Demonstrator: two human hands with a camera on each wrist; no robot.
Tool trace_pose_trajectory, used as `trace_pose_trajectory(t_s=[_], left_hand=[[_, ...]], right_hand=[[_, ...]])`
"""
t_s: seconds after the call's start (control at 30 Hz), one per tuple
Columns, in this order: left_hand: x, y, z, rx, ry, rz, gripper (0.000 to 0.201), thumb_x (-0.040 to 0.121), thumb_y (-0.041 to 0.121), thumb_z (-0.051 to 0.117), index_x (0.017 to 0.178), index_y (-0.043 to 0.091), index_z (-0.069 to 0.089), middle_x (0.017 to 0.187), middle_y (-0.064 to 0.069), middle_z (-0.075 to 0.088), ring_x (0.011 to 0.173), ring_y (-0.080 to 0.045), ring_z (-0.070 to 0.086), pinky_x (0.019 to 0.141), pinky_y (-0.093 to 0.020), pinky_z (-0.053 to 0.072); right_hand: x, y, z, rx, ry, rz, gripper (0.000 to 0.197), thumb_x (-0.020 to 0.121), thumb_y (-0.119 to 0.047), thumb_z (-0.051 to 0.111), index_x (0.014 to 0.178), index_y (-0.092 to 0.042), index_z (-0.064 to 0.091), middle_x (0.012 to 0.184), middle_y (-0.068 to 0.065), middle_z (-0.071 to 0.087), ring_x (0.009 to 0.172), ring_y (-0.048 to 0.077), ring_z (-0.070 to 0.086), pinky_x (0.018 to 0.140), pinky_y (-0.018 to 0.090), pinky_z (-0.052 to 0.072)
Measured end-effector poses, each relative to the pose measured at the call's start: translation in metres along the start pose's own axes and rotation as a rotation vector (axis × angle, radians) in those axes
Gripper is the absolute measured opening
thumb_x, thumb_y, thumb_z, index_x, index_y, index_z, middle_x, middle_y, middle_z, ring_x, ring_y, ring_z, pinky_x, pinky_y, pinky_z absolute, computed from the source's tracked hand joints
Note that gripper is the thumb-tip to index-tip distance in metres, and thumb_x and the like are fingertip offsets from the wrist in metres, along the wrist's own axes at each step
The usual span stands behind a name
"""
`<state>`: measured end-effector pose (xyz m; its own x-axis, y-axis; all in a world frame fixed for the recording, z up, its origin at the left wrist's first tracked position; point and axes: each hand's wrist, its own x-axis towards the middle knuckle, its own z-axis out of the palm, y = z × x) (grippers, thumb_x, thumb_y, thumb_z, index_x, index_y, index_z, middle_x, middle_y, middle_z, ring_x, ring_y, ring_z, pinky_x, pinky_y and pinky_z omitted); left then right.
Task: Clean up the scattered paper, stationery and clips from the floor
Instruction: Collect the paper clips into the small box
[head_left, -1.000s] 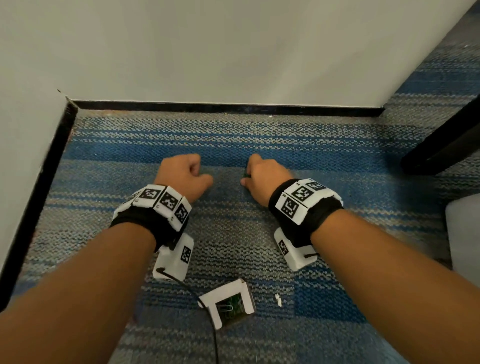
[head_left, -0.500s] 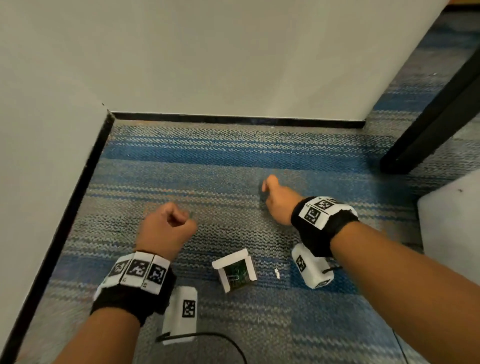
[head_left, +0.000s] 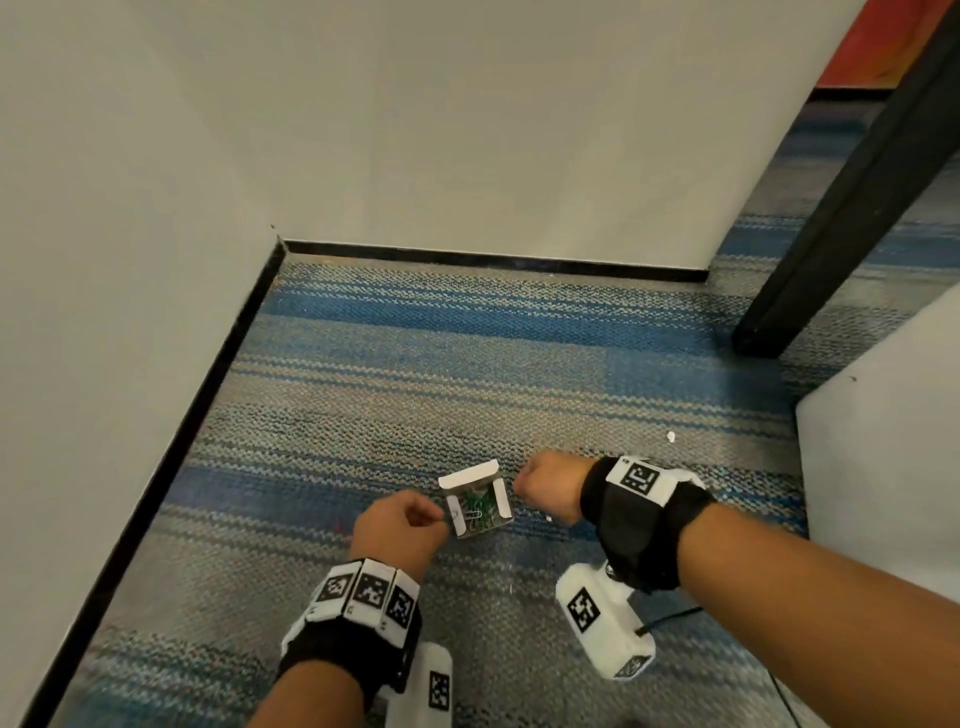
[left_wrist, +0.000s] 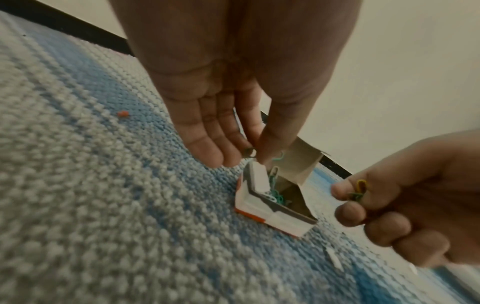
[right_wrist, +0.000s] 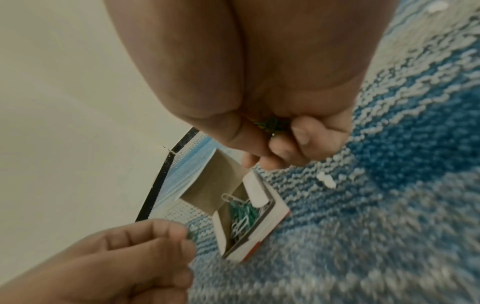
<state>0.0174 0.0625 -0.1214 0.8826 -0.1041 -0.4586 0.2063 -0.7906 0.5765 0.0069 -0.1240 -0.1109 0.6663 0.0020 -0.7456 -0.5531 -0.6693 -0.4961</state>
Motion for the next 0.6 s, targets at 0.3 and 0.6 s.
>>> trace_pose_trajectory(t_s=[0.3,0.6], left_hand=[[-0.006,0.015,0.026,-0.114,0.096,-0.034,0.018,0.073,0.019,0.073,0.066,0.028,0.059,0.07,0.001,0.066,0.07,-0.018,0.064,0.066,-0.026,0.049],[-0.008,0.01,0.025,-0.17,0.222,0.02,0.018,0.074,0.015,0.071,0.074,0.023,0.055,0.07,0.007,0.058,0.063,-0.008,0.054,0.053,-0.018,0.036]], right_hand=[[0.001,-0.013,0.011,0.366,-0.072,0.016,0.015,0.084,0.002,0.048,0.077,-0.011,0.05,0.076,0.003,0.052,0.065,0.012,0.055,0.055,0.019,0.048],[0.002,-0.014,0.013,0.612,-0.054,0.039,0.01,0.09,0.002,0.044,0.086,-0.006,0.048,0.081,0.007,0.055,0.069,0.016,0.059,0.064,0.024,0.055]])
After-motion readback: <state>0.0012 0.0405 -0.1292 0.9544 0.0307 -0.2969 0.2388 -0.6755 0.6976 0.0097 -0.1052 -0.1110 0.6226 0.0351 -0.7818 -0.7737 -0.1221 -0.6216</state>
